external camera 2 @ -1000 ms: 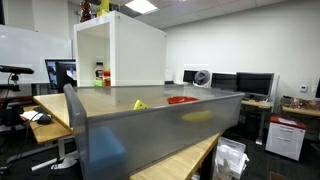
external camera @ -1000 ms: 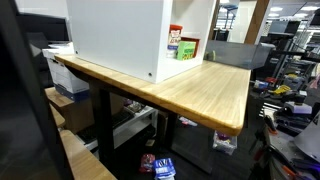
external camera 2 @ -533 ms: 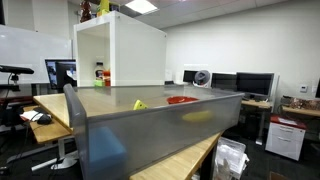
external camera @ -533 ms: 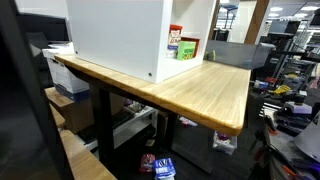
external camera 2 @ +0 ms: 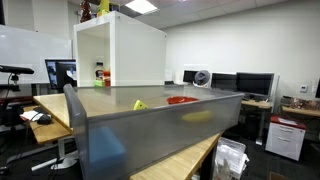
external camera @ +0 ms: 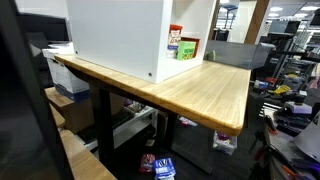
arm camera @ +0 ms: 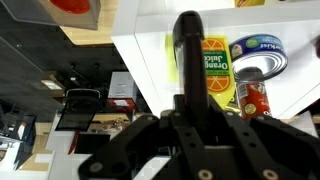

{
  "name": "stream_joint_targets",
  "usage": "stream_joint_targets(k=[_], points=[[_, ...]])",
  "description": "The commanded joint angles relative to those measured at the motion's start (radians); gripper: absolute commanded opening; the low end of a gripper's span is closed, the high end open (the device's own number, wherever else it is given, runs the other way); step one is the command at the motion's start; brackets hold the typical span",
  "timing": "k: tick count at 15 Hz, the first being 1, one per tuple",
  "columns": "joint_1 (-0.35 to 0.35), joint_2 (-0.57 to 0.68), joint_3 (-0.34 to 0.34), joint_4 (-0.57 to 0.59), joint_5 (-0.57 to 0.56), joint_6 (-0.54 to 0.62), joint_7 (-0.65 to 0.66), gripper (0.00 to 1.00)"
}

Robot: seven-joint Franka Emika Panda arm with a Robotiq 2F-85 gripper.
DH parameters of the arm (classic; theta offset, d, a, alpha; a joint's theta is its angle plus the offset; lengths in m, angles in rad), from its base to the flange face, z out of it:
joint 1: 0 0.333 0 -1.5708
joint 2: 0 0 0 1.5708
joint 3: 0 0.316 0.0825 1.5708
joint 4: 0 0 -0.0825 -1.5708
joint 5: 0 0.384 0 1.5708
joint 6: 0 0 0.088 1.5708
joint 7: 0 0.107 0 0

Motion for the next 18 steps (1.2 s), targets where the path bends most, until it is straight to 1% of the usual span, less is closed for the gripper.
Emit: stream_joint_targets(k=[1, 7, 8, 18], points=[[0.007, 0.013, -0.009, 0.035, 0.03, -0.032, -0.017, 0.06], [0.011, 0.006, -0.009, 0.03, 0.049, -0.028, -0.026, 0.06], [-0.003, 0.003, 0.001, 0.008, 0.034, -0.009, -0.002, 0.25], [-0.003, 0.003, 0.002, 0.009, 0.035, -0.009, -0.002, 0.25]])
